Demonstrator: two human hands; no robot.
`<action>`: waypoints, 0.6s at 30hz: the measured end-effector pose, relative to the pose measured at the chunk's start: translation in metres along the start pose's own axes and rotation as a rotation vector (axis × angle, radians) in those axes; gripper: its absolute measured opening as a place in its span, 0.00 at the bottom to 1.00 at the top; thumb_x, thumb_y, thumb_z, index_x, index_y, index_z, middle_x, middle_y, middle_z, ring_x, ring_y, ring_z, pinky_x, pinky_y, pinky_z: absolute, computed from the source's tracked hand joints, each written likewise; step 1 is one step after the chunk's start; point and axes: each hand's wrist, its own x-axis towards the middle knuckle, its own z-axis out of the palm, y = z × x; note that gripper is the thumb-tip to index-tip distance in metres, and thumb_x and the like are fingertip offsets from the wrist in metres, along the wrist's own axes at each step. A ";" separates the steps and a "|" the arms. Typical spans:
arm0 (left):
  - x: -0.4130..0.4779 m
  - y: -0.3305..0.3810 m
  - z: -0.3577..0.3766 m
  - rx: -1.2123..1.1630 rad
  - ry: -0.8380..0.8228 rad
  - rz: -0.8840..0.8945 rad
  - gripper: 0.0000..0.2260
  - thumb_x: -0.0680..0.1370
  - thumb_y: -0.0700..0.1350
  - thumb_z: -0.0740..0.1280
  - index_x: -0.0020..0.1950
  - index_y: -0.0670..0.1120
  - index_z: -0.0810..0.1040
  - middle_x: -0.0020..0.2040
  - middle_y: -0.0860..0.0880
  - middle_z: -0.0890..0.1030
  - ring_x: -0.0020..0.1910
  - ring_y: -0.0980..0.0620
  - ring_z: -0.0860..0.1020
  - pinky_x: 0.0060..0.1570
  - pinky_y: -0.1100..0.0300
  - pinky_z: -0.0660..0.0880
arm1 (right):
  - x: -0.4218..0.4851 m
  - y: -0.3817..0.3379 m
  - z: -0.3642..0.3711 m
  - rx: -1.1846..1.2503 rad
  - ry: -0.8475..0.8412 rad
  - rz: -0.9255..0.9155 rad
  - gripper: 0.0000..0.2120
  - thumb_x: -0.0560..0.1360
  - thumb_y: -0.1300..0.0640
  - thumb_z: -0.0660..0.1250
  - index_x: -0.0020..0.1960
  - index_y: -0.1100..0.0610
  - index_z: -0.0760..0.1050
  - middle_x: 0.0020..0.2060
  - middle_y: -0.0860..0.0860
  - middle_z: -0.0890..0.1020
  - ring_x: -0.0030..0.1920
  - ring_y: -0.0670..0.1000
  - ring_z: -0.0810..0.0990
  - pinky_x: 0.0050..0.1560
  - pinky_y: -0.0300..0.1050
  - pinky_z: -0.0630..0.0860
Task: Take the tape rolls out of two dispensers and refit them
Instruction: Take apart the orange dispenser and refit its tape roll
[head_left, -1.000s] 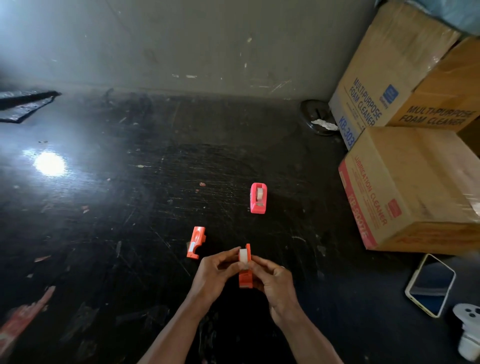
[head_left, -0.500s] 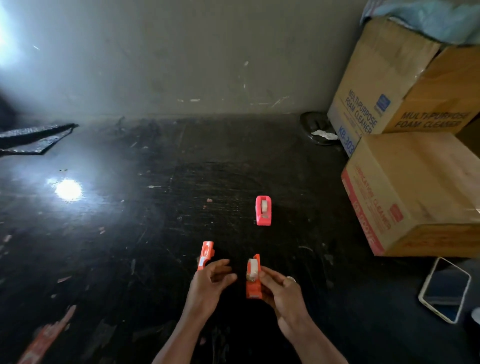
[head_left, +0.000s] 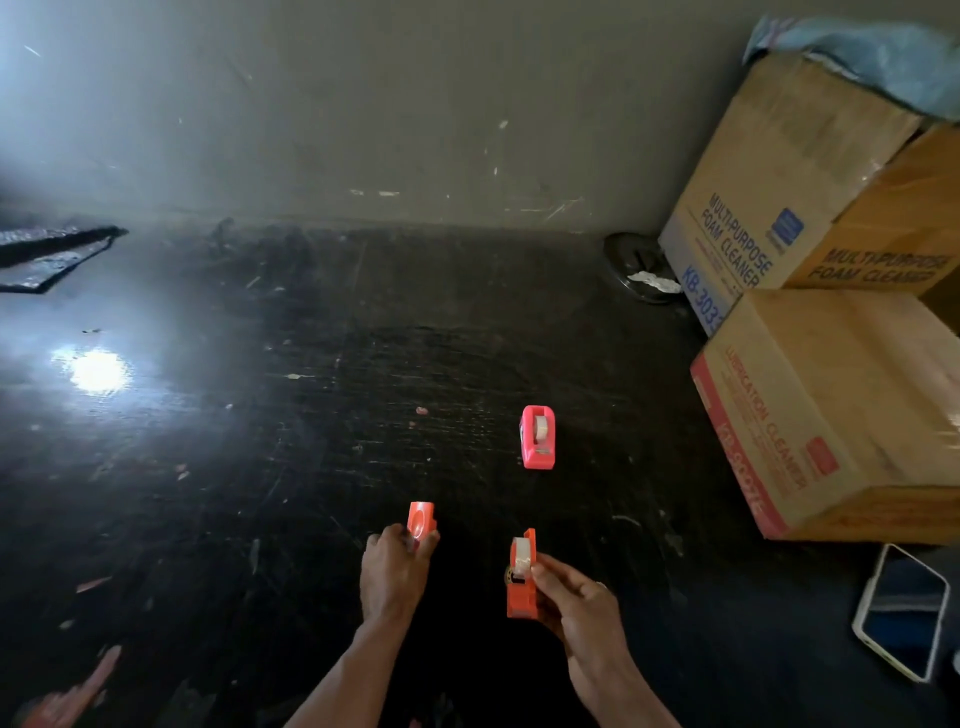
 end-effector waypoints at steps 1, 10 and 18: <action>0.002 0.001 0.002 0.018 -0.002 0.015 0.16 0.80 0.57 0.68 0.58 0.45 0.80 0.54 0.46 0.79 0.44 0.54 0.75 0.40 0.57 0.71 | 0.002 0.000 0.001 -0.004 0.007 -0.006 0.09 0.76 0.58 0.74 0.55 0.52 0.86 0.51 0.54 0.89 0.56 0.57 0.86 0.66 0.60 0.78; 0.016 -0.008 0.006 -0.134 -0.050 0.029 0.13 0.80 0.48 0.69 0.64 0.46 0.80 0.51 0.49 0.84 0.47 0.50 0.84 0.48 0.52 0.82 | 0.009 -0.012 0.018 -0.047 0.014 -0.030 0.06 0.76 0.58 0.73 0.52 0.50 0.85 0.53 0.53 0.88 0.57 0.53 0.85 0.69 0.58 0.76; 0.010 -0.016 0.016 -0.062 -0.061 0.071 0.14 0.80 0.44 0.69 0.66 0.51 0.80 0.55 0.50 0.83 0.50 0.53 0.82 0.49 0.57 0.79 | 0.013 -0.016 0.028 -0.064 -0.011 -0.038 0.08 0.78 0.59 0.72 0.55 0.50 0.83 0.51 0.51 0.87 0.54 0.51 0.84 0.66 0.54 0.77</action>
